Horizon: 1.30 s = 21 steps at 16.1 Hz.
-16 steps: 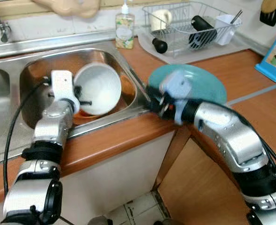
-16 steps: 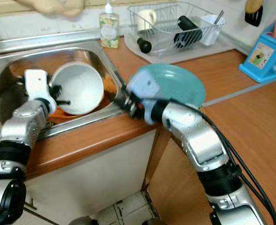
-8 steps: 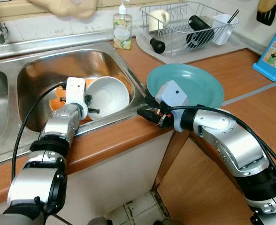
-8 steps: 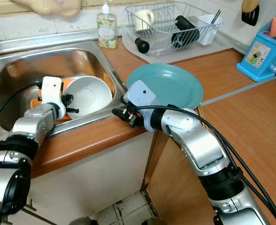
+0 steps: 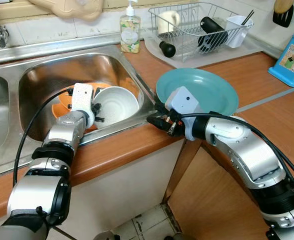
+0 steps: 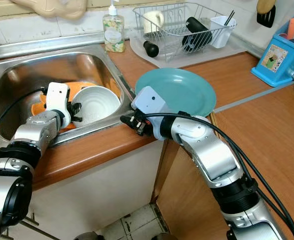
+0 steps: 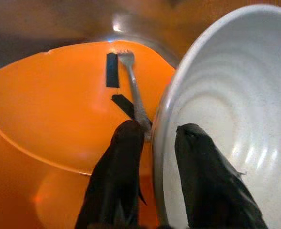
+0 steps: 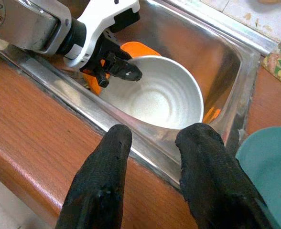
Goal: Kitchen organization
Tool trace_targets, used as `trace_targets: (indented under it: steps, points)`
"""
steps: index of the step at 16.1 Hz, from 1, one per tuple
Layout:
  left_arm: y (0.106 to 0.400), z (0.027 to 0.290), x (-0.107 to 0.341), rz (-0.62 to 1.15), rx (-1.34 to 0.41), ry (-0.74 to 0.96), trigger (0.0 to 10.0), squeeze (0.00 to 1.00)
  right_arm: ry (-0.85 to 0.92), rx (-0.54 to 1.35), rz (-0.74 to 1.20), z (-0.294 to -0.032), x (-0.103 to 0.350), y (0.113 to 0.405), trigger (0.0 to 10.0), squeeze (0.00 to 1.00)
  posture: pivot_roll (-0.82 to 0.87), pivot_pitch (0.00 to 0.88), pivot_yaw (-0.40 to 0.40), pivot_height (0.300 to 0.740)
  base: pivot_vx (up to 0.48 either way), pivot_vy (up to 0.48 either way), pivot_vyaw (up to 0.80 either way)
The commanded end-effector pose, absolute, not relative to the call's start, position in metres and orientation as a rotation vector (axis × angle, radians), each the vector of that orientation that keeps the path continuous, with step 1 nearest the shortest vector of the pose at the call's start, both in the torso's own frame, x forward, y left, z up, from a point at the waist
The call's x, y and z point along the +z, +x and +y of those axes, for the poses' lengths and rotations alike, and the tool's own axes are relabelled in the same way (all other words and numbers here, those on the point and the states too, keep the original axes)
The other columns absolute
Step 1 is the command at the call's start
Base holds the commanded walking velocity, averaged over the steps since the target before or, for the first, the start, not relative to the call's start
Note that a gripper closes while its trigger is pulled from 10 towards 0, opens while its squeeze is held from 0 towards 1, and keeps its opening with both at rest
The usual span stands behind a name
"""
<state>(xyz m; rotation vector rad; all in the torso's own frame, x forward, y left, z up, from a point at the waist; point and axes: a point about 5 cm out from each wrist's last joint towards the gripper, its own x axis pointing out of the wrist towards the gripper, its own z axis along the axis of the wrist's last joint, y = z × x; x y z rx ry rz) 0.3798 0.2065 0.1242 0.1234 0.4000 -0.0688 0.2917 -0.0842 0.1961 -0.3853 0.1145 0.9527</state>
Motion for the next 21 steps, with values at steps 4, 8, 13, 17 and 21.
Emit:
trace_targets:
  steps: [4, 8, 13, 17, 21]
  points:
    - [0.380, 0.214, 0.144, 0.246, -0.110, 0.129, 10.0, 1.00, -0.356, 0.782, 0.090, -0.099, 0.205, 0.309, 10.0, 0.00, -0.17, 0.000, 0.017, 0.740, 0.000, 0.000, 0.00]
    - [0.374, 0.221, 0.159, 0.096, -0.111, 0.104, 10.0, 1.00, -0.266, 0.529, 0.080, -0.128, 0.217, 0.331, 10.0, 0.00, -0.16, 0.000, 0.004, 0.740, 0.000, 0.000, 0.00]
    - [0.360, 0.224, 0.168, 0.009, -0.149, 0.066, 10.0, 1.00, -0.103, 0.219, 0.130, -0.176, 0.223, 0.352, 10.0, 1.00, -0.16, 0.000, -0.014, 0.740, 0.000, 0.000, 0.00]
    - [0.343, 0.201, 0.179, -0.040, -0.291, -0.006, 10.0, 1.00, 0.002, 0.009, 0.217, -0.214, 0.213, 0.361, 10.0, 1.00, -0.16, 0.000, -0.015, 0.740, 0.000, 0.000, 0.00]
    - [0.321, 0.172, 0.182, -0.041, -0.518, -0.015, 10.0, 1.00, 0.065, -0.038, 0.282, -0.232, 0.200, 0.365, 10.0, 1.00, -0.16, 0.000, -0.015, 0.740, 0.000, 0.000, 0.00]
